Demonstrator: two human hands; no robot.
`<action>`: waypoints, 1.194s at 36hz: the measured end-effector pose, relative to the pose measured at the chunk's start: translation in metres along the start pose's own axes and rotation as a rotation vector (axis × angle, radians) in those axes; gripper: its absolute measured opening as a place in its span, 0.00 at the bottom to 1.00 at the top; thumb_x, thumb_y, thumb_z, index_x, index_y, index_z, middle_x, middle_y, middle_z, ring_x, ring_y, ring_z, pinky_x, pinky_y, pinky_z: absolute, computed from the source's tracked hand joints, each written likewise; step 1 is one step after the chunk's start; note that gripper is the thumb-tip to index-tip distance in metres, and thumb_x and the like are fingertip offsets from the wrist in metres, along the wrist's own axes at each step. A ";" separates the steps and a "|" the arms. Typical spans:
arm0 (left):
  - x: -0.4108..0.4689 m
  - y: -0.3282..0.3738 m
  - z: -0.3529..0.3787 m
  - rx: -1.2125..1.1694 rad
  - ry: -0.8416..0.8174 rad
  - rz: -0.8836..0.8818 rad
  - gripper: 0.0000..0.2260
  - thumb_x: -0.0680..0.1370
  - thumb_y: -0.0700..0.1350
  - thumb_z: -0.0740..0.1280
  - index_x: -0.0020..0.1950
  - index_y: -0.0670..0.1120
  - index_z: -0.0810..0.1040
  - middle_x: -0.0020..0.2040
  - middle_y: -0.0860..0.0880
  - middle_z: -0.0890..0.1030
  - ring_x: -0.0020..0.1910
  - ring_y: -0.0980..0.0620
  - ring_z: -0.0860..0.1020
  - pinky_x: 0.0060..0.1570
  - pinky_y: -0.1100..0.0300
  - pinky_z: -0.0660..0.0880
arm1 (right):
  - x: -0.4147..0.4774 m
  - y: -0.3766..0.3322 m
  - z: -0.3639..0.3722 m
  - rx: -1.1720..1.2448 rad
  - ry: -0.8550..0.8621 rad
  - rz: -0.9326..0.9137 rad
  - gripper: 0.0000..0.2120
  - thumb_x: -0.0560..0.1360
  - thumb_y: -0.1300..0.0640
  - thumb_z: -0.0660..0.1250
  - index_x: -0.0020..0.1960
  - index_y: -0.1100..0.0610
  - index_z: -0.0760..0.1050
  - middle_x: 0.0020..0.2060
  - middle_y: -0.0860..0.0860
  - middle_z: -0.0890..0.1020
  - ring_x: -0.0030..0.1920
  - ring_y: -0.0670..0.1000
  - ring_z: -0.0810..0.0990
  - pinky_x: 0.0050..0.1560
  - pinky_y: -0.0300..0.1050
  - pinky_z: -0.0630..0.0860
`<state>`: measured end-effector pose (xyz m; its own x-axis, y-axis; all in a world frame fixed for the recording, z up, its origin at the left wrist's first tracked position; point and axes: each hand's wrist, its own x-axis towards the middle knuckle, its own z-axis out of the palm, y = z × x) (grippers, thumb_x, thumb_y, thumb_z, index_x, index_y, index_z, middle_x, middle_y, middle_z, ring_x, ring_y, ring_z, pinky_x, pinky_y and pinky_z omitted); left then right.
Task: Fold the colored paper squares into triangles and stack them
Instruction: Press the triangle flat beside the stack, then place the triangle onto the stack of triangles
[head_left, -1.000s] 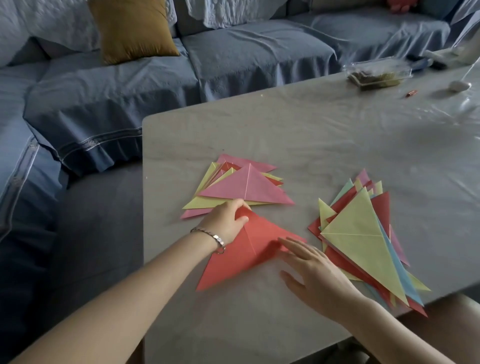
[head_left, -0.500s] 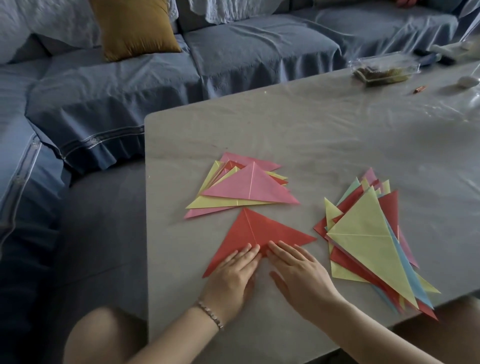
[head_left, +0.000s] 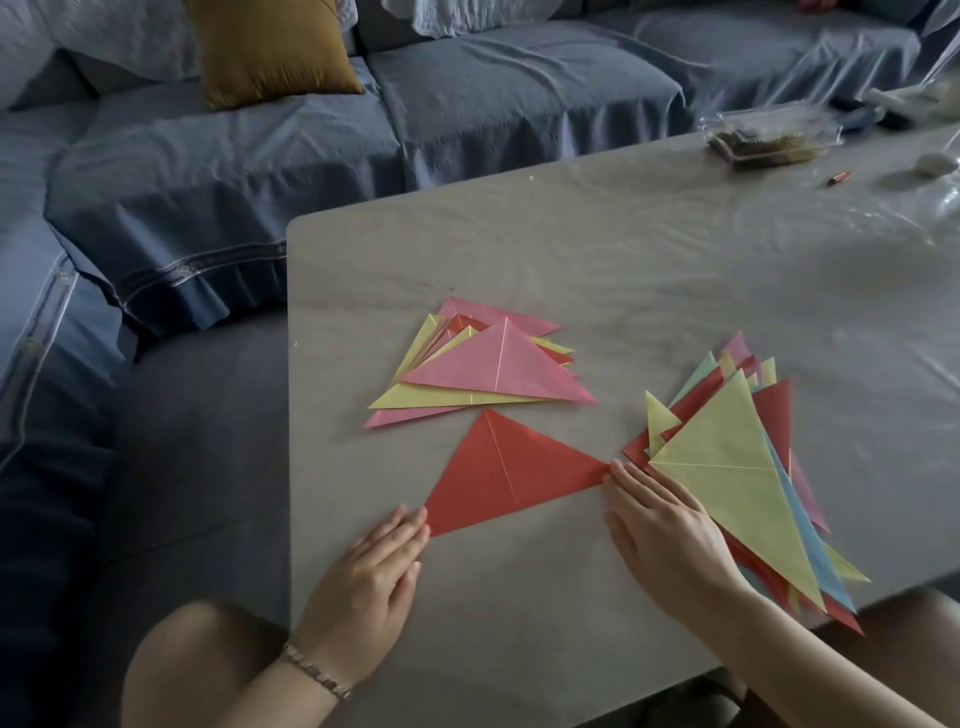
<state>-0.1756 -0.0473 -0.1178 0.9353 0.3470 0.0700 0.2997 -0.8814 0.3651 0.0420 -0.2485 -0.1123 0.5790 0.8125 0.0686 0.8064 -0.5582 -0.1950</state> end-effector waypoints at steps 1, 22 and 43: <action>-0.004 -0.005 -0.002 -0.001 0.009 -0.004 0.26 0.82 0.52 0.44 0.58 0.41 0.79 0.62 0.50 0.77 0.65 0.56 0.67 0.67 0.66 0.58 | 0.000 -0.001 -0.001 -0.003 -0.027 0.007 0.34 0.81 0.47 0.38 0.56 0.60 0.80 0.56 0.55 0.81 0.58 0.53 0.79 0.61 0.55 0.71; 0.072 0.041 -0.016 0.030 -0.122 -0.561 0.28 0.70 0.56 0.70 0.66 0.49 0.65 0.58 0.47 0.71 0.57 0.47 0.73 0.55 0.57 0.70 | 0.011 0.042 -0.050 0.009 -0.186 0.445 0.33 0.73 0.36 0.59 0.72 0.53 0.61 0.67 0.54 0.67 0.70 0.55 0.63 0.68 0.48 0.61; 0.133 0.035 -0.071 -0.173 0.304 -0.453 0.09 0.79 0.44 0.61 0.54 0.42 0.75 0.49 0.43 0.80 0.48 0.43 0.77 0.42 0.56 0.69 | 0.010 0.067 -0.050 -0.055 -0.291 0.271 0.15 0.80 0.51 0.51 0.63 0.53 0.70 0.52 0.48 0.74 0.49 0.47 0.76 0.50 0.40 0.76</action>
<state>-0.0542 -0.0094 -0.0298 0.6171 0.7768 0.1256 0.5987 -0.5670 0.5657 0.1079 -0.2858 -0.0758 0.7196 0.6439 -0.2600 0.6390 -0.7606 -0.1151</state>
